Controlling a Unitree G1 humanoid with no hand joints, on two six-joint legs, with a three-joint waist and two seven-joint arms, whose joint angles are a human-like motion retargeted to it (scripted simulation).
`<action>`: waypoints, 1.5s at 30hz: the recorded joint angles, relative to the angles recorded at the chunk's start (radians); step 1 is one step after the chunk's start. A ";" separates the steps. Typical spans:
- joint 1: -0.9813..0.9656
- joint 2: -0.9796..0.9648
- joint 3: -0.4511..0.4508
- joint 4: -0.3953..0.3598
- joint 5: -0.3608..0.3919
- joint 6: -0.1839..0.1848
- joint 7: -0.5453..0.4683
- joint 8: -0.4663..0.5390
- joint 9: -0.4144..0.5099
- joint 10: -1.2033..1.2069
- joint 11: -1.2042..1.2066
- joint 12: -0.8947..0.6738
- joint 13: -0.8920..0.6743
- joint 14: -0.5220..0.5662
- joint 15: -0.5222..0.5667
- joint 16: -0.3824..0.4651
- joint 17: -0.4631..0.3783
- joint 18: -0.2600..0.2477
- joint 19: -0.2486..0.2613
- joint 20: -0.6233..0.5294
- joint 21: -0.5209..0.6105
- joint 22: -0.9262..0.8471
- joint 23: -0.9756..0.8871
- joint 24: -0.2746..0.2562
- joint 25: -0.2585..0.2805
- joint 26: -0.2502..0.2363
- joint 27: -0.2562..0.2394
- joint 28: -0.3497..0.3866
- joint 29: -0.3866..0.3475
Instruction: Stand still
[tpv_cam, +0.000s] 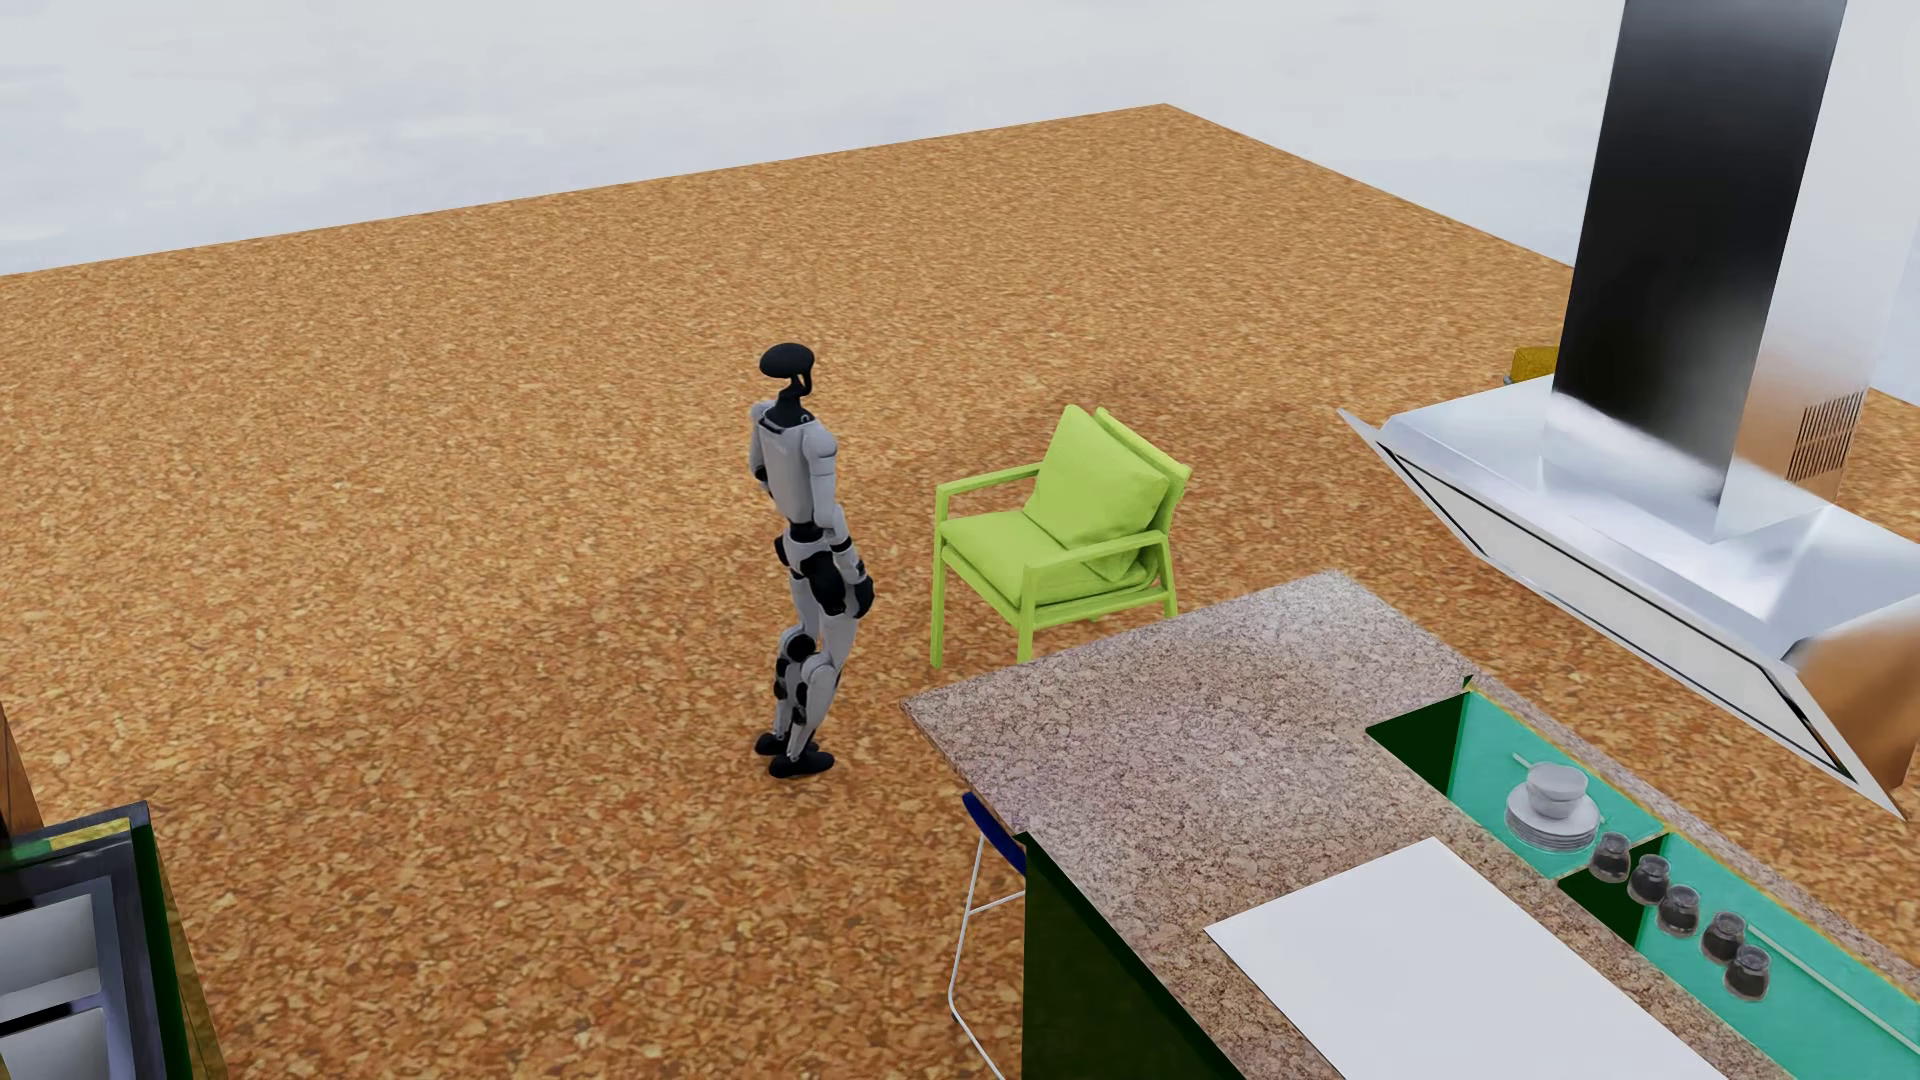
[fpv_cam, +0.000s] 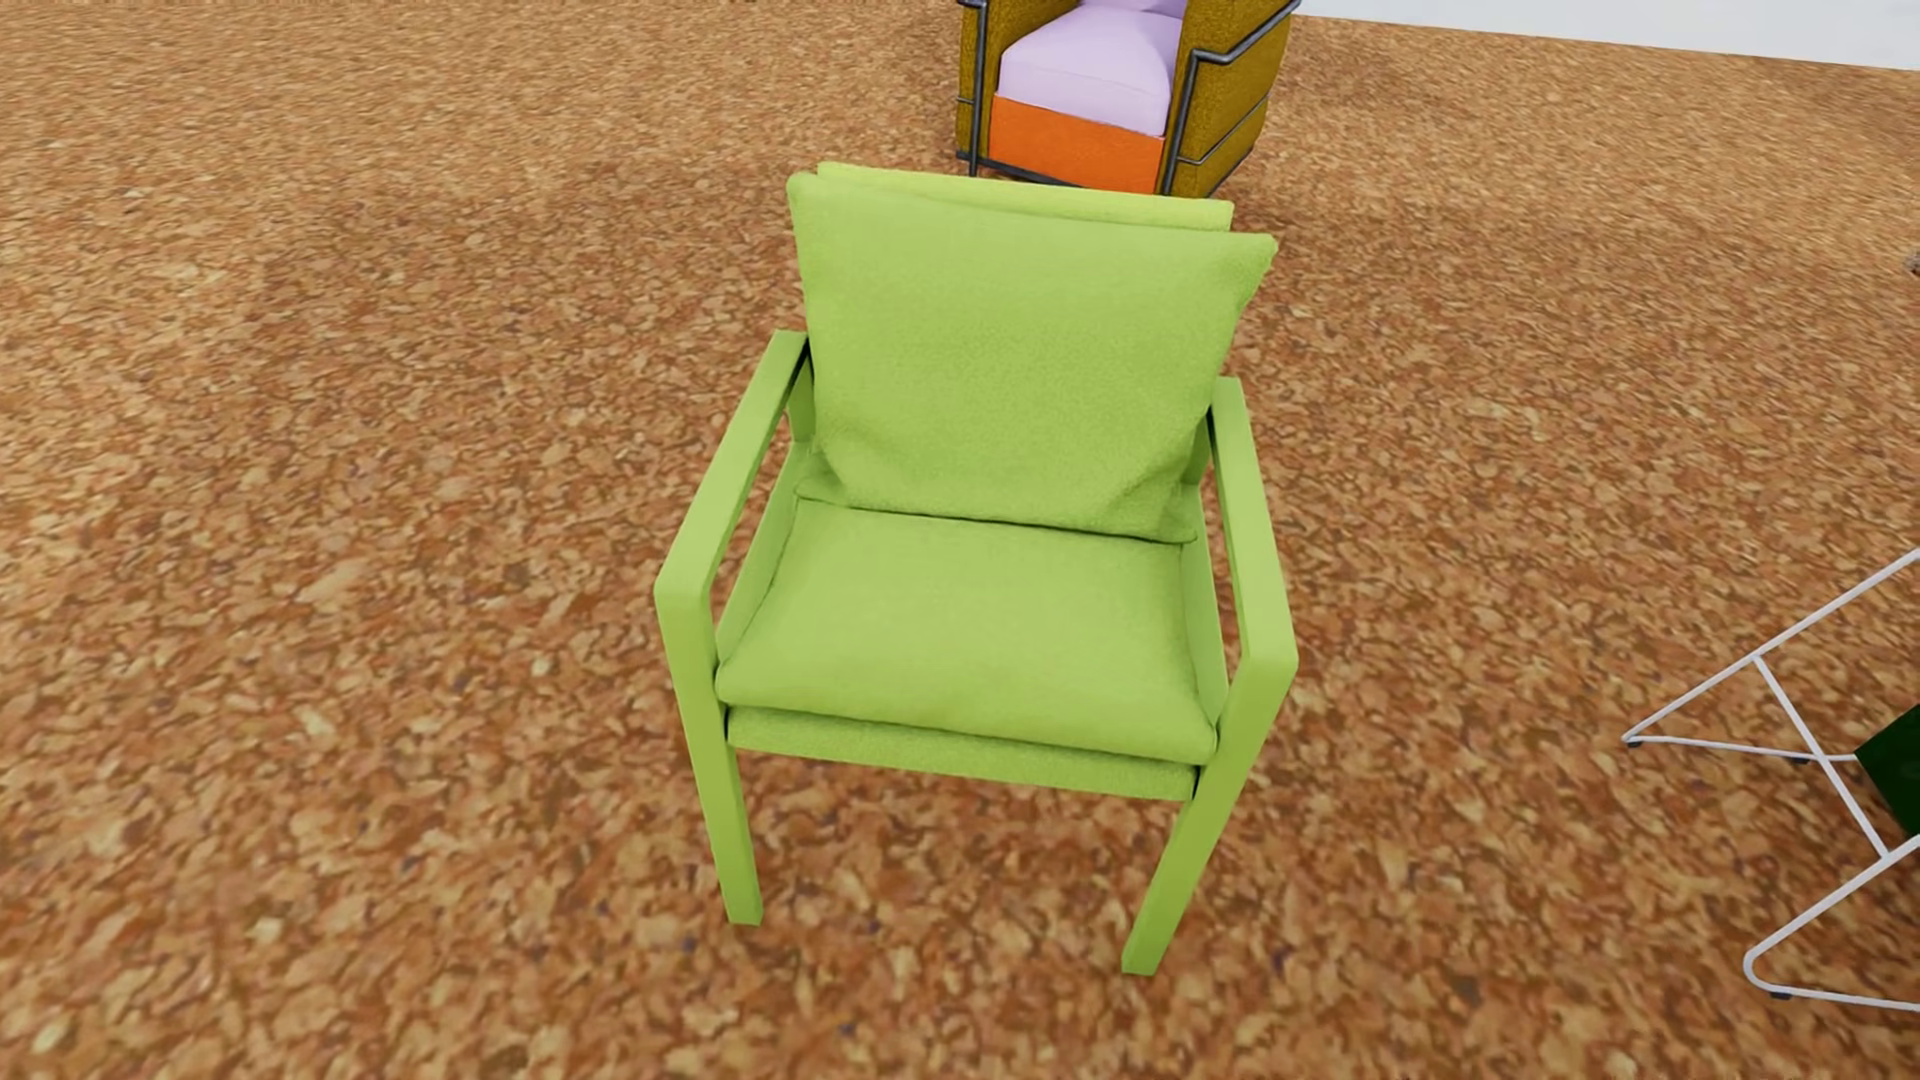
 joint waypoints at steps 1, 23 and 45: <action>0.000 -0.001 0.001 -0.002 -0.002 -0.002 0.000 0.000 0.001 0.001 0.002 -0.004 -0.001 0.003 0.000 -0.002 0.001 0.000 0.000 0.005 -0.002 0.002 -0.001 0.000 0.000 0.000 0.000 0.000 0.000; -0.002 -0.006 -0.002 -0.005 -0.003 -0.003 0.000 0.000 0.005 0.002 0.010 -0.013 -0.010 0.007 -0.005 0.005 -0.008 0.000 0.000 -0.028 0.029 0.001 -0.006 0.000 0.000 0.000 0.000 0.000 0.000; 0.000 -0.008 -0.004 -0.003 -0.003 -0.004 0.000 0.000 0.002 -0.002 0.011 -0.004 -0.007 0.005 -0.004 -0.003 0.001 0.000 0.000 0.000 -0.001 0.003 0.007 0.000 0.000 0.000 0.000 0.000 0.000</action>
